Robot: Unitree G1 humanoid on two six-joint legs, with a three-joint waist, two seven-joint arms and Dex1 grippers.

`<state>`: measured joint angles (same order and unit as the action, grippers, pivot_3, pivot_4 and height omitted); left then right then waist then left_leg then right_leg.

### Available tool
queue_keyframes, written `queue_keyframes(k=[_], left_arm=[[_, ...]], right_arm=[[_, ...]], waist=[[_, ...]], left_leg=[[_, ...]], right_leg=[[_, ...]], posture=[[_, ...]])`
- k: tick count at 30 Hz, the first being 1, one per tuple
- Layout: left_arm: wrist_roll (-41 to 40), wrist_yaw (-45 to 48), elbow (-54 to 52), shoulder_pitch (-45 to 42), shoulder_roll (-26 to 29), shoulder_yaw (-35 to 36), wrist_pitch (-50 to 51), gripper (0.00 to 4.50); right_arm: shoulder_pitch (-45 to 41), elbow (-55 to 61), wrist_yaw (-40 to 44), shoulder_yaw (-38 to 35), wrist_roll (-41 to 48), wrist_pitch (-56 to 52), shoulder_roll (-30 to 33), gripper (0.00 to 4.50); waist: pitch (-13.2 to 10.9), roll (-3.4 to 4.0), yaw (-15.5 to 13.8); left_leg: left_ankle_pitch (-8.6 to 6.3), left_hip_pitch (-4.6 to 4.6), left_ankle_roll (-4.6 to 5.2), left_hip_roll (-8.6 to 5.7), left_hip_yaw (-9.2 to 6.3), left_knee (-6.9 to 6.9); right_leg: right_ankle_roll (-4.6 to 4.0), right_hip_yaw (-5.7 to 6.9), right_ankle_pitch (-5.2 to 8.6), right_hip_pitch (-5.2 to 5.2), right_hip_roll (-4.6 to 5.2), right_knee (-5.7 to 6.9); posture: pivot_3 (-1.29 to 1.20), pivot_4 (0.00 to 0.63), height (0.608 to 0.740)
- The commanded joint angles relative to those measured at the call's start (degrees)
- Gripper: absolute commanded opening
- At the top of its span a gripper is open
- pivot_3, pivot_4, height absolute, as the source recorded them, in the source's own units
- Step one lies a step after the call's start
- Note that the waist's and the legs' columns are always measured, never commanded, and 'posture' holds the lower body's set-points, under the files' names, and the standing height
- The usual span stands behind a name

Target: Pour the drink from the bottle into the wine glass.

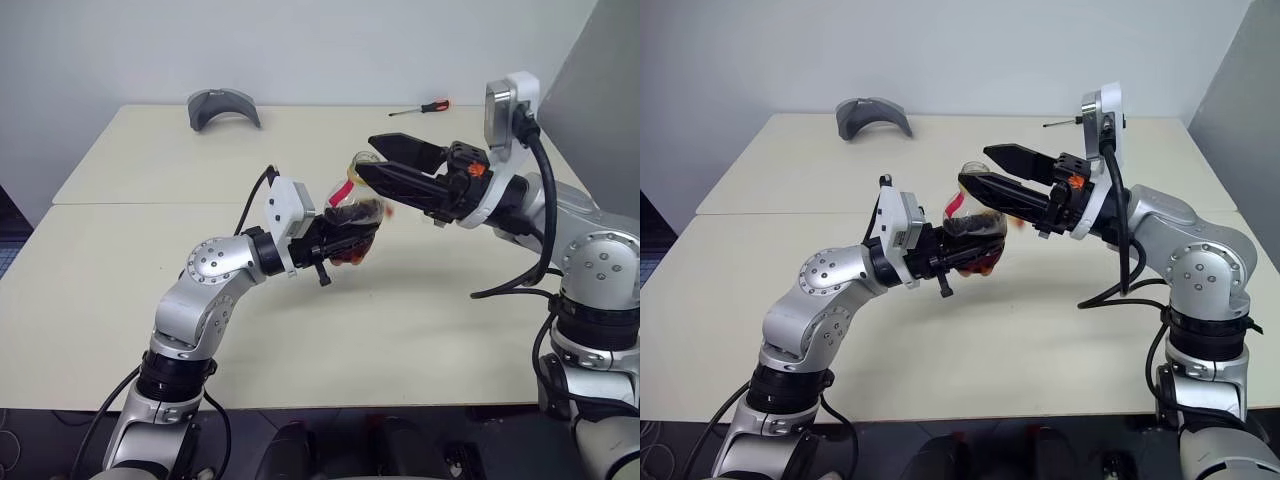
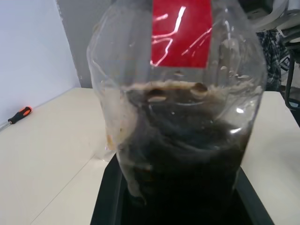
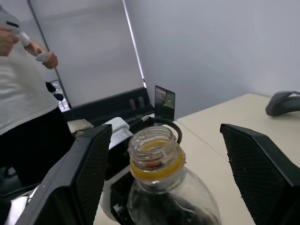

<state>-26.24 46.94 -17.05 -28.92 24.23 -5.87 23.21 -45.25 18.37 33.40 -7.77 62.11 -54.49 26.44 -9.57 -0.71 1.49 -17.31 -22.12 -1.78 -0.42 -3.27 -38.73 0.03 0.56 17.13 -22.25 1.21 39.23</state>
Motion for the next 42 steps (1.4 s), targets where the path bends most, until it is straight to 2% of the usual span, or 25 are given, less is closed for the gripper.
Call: queue_keyframes(k=[1,8,12,18,25,31,38,42], left_arm=[[-0.2,0.2,-1.2,-0.7,0.1,1.0,-1.6,0.90],[-0.1,0.0,-1.2,-0.8,0.3,1.2,-1.4,0.90],[0.9,-1.9,-1.7,1.7,0.6,1.8,-1.1,0.90],[2.6,-7.6,-0.9,5.1,0.5,5.1,-1.0,0.90],[10.4,-18.0,11.8,4.0,0.7,12.0,-9.1,0.90],[15.1,-24.6,26.2,-1.4,2.0,16.5,-17.2,0.90],[16.4,-27.3,33.6,-1.4,2.5,19.5,-22.5,0.90],[18.1,-34.1,43.0,-2.6,1.1,21.5,-27.9,0.90]], right_arm=[[-1.5,1.5,-0.2,-0.6,1.8,0.0,0.2,3.93],[-1.2,0.8,0.2,-0.1,0.2,0.8,0.2,3.93],[2.6,1.1,2.8,0.7,-4.6,3.1,3.0,3.93],[8.5,3.5,6.9,0.5,-6.7,4.7,7.3,3.93],[13.0,8.0,9.8,2.9,-8.0,6.4,8.6,3.93],[11.9,9.1,10.3,9.0,-12.7,10.2,4.9,3.93],[12.1,9.2,9.5,12.2,-16.5,13.3,1.4,3.93],[13.2,8.0,7.0,14.6,-20.1,16.0,-3.0,3.93]], waist=[[0.0,0.00,0.0],[0.0,0.00,0.0],[0.0,0.00,0.0],[0.0,0.00,-0.1],[0.0,-0.01,0.0],[-0.1,-0.11,-0.4],[-0.1,-0.11,-0.4],[-0.1,-0.13,-0.3]], left_leg=[[0.00,0.00,0.00,0.00,0.00,0.00],[0.00,0.00,0.00,0.00,0.00,0.00],[0.00,0.00,0.00,0.00,0.00,0.00],[-0.01,-0.03,0.02,0.00,0.00,0.00],[-0.01,0.04,0.02,0.03,-0.02,0.02],[-0.01,-0.01,0.01,0.01,-0.05,-0.01],[0.06,-0.07,-0.10,-0.02,-0.04,-0.01],[0.03,-0.01,-0.06,0.00,-0.05,-0.02]], right_leg=[[0.00,0.00,0.00,0.00,0.00,0.00],[0.00,0.00,0.00,0.00,0.00,0.00],[0.00,0.00,0.00,0.00,0.00,0.00],[0.01,-0.01,0.00,-0.01,0.00,-0.05],[0.01,0.02,0.00,-0.01,-0.04,0.00],[0.04,0.06,-0.02,-0.01,-0.03,-0.06],[0.05,0.06,-0.03,-0.02,0.04,-0.15],[0.07,0.06,-0.04,-0.03,0.04,-0.08]], posture=[[0.00,0.150,0.740],[0.00,0.150,0.740],[0.00,0.150,0.740],[0.00,0.150,0.740],[0.00,0.150,0.740],[0.00,0.150,0.740],[0.00,0.150,0.740],[0.00,0.150,0.740]])
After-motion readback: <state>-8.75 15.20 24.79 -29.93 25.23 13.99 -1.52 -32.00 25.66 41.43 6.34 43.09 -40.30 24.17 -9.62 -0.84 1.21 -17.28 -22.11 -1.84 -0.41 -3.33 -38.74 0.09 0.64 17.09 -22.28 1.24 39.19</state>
